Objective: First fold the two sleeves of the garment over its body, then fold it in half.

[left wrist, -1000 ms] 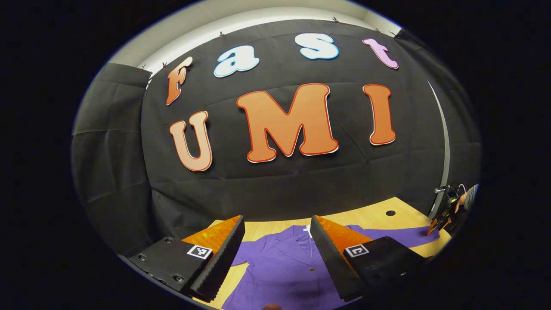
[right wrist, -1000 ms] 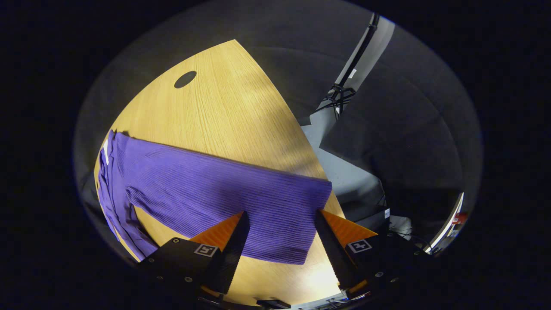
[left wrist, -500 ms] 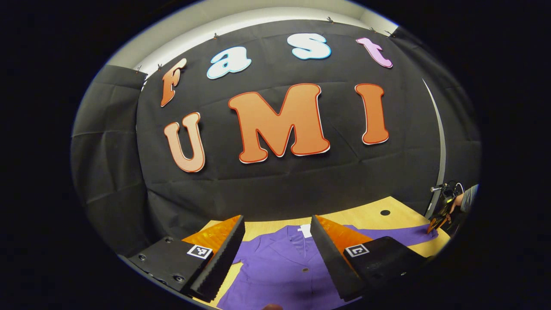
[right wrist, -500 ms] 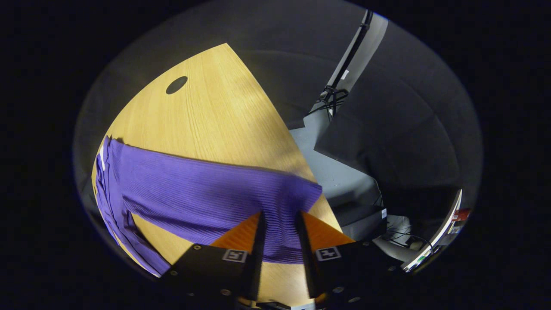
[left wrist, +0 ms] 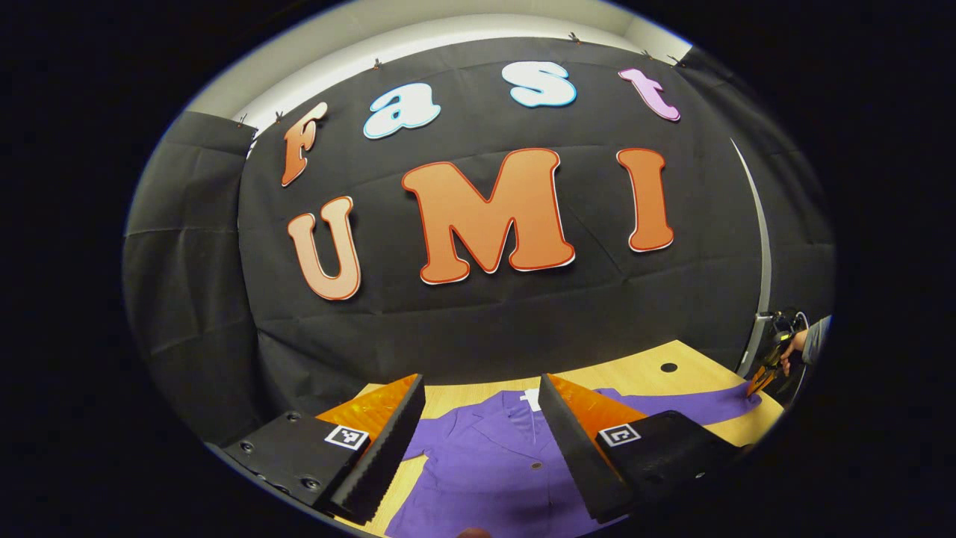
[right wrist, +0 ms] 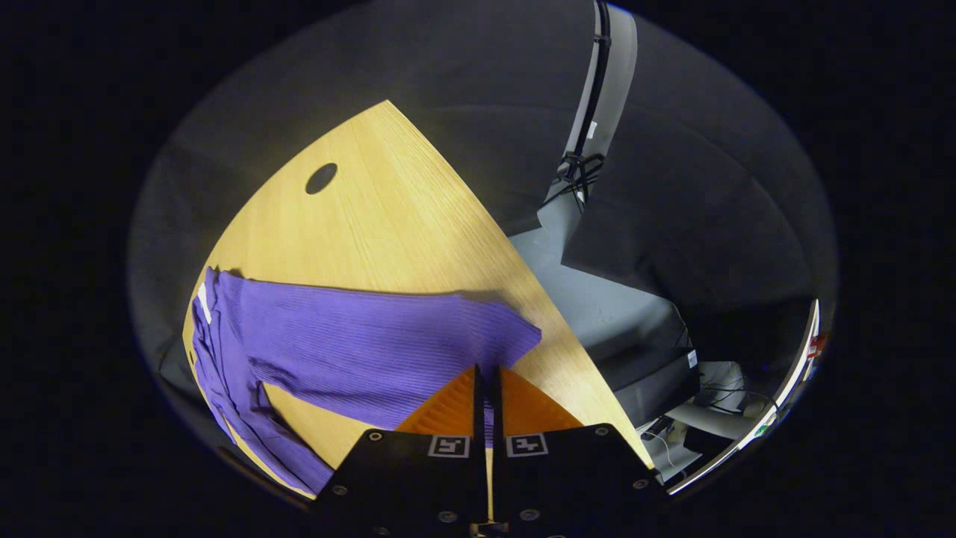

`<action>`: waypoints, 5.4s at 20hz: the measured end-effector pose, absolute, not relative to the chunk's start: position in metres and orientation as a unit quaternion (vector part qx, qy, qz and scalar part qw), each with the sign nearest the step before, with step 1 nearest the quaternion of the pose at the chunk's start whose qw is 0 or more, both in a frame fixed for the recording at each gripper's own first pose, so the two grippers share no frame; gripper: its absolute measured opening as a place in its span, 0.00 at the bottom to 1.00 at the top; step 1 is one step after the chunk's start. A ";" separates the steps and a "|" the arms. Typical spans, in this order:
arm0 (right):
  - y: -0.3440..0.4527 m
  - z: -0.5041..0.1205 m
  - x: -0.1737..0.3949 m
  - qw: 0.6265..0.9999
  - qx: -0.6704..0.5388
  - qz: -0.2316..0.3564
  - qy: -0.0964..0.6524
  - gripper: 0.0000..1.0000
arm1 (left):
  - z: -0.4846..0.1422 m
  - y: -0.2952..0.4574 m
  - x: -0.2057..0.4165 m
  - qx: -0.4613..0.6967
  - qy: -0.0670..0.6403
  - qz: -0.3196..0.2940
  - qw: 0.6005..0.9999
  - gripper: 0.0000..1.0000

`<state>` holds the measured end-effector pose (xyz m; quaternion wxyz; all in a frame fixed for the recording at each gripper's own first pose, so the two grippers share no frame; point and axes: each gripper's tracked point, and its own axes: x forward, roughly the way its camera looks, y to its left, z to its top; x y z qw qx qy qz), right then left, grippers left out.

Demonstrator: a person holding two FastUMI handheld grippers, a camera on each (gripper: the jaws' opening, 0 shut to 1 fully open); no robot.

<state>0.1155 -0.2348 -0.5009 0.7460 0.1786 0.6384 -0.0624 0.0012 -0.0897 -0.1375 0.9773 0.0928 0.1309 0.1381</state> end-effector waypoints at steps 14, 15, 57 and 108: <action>-0.098 -0.330 0.154 0.816 0.156 0.007 0.556 0.03 | -0.137 0.026 -0.022 0.057 0.120 0.127 0.983 0.96; -0.081 -0.318 0.157 0.821 0.150 0.016 0.551 0.03 | -0.140 0.039 -0.025 0.055 0.123 0.130 0.982 0.96; 0.201 -0.072 0.207 0.952 0.098 0.152 0.247 0.95 | -0.234 0.339 -0.057 0.012 0.289 0.254 0.923 0.96; -0.035 0.000 0.033 0.997 -0.022 -0.011 0.073 0.95 | -0.489 0.420 -0.080 -0.207 0.659 0.273 0.669 0.07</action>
